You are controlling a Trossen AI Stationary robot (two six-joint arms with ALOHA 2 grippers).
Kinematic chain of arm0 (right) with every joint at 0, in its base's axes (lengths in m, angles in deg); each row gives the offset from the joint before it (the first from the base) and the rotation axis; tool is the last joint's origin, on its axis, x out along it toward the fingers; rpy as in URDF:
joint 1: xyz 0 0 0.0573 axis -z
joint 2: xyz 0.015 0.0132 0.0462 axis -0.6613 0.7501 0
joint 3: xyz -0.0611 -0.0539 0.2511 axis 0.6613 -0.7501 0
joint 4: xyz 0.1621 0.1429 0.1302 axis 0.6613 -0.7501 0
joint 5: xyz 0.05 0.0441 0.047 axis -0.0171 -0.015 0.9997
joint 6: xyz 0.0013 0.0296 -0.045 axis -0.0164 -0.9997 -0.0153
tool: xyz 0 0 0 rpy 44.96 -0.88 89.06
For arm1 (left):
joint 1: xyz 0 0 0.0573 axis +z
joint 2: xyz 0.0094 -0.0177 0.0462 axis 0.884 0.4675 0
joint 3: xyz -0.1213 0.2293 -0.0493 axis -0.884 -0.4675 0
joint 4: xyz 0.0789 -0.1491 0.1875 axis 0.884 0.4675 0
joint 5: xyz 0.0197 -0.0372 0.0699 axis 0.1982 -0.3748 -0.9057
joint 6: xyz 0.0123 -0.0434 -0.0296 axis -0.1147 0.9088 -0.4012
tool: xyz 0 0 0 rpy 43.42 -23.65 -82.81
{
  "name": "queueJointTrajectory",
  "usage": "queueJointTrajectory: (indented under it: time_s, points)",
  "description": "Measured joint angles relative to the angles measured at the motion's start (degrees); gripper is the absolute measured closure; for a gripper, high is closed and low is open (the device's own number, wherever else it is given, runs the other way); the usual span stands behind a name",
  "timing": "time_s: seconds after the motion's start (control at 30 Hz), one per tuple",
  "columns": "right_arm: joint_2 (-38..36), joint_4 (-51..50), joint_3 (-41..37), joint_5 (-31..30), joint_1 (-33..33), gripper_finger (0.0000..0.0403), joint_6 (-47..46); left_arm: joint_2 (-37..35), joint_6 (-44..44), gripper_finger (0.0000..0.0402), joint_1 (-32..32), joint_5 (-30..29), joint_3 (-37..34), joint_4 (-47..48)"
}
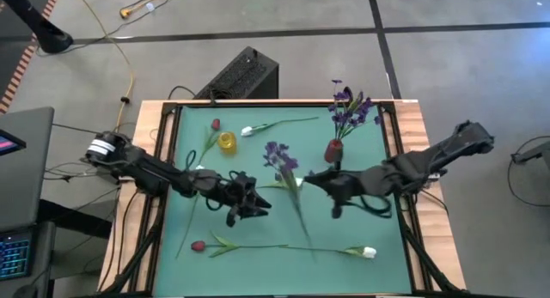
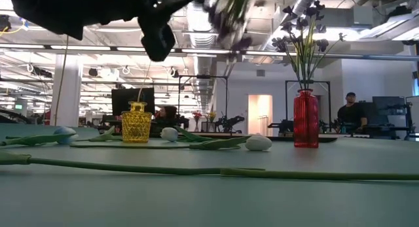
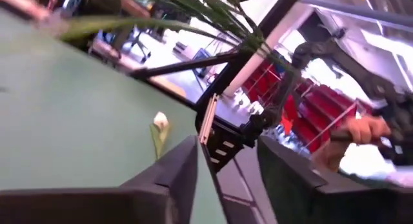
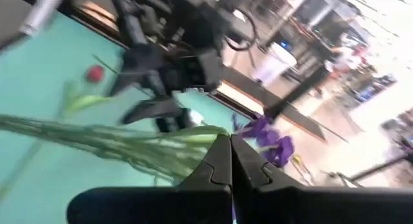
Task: Sort flowers into vase by color
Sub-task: Put the violet flowers into the red vase
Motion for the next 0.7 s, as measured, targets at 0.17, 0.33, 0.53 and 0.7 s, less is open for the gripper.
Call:
queueJointTrajectory:
  time_s: [0.17, 0.33, 0.53, 0.7]
  points:
    - [5.4, 5.0, 0.0, -4.5, 1.6, 0.0387, 3.0, 5.7, 4.7, 0.0162, -1.1, 0.1, 4.3, -0.6]
    - [9.5, 8.7, 0.0, -6.4, 3.6, 0.0387, 4.2, 9.9, 9.4, 0.0101, -1.8, -4.5, 6.7, -6.2]
    - [11.5, 9.5, 0.0, -7.2, 4.9, 0.0387, 5.2, 11.5, 10.5, 0.0091, -1.2, -10.2, 6.9, -7.6]
    - [11.2, 9.8, 0.0, -7.2, 5.4, 0.0387, 4.8, 11.5, 8.9, 0.009, -1.1, -11.0, 6.9, -10.3]
